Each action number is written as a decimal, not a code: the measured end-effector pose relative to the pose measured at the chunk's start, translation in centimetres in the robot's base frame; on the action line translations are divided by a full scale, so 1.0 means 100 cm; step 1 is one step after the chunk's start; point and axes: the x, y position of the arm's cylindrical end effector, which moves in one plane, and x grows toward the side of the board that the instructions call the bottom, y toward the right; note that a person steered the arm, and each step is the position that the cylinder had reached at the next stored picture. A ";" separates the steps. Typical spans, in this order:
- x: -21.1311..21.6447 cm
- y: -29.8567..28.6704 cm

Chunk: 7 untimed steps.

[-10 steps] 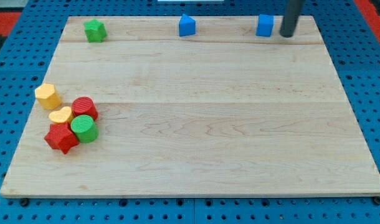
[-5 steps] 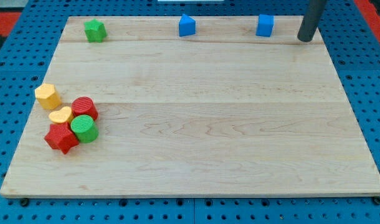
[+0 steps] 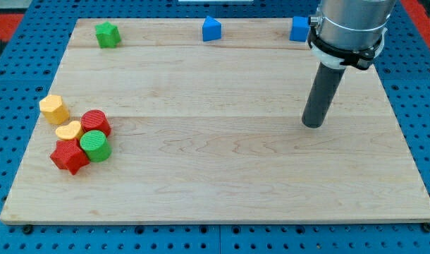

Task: Push the red star into the red circle

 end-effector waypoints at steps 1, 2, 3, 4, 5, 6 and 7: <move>0.000 0.001; 0.000 0.004; 0.014 0.012; 0.070 -0.006; 0.135 -0.058; 0.158 -0.125; 0.159 -0.207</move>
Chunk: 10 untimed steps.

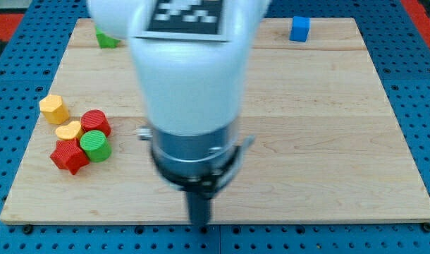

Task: Push the red star into the red circle

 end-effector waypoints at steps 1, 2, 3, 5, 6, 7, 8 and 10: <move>0.000 -0.085; -0.007 -0.144; -0.032 -0.174; -0.104 -0.174; -0.136 -0.174; -0.160 -0.157; -0.176 -0.139; -0.145 -0.162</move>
